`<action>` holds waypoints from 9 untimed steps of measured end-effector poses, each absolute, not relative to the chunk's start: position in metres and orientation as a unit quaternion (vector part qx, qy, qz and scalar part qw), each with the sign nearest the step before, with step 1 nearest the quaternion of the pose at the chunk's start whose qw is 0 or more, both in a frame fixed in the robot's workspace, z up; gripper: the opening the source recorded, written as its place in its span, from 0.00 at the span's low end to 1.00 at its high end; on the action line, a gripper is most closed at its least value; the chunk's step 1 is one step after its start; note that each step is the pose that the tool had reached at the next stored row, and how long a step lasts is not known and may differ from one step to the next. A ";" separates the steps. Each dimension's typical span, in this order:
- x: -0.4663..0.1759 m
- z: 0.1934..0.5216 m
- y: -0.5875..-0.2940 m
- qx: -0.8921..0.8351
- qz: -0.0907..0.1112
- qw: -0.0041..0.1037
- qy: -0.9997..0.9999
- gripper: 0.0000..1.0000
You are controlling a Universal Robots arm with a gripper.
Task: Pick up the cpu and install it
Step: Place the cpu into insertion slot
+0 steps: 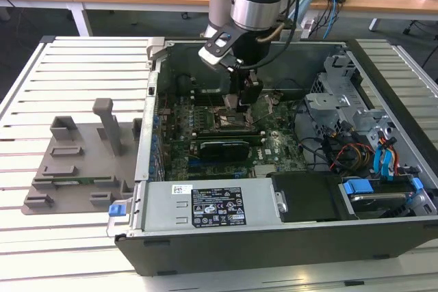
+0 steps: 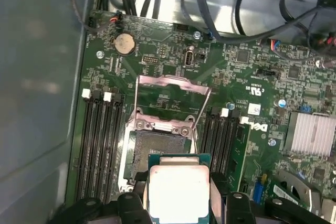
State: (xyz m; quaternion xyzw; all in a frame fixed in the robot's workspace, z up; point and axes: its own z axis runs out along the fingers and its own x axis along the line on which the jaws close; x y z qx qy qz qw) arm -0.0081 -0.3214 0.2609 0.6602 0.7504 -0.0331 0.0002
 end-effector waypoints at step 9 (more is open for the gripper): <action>-0.008 0.259 -0.321 0.716 -0.034 -0.002 0.697 0.55</action>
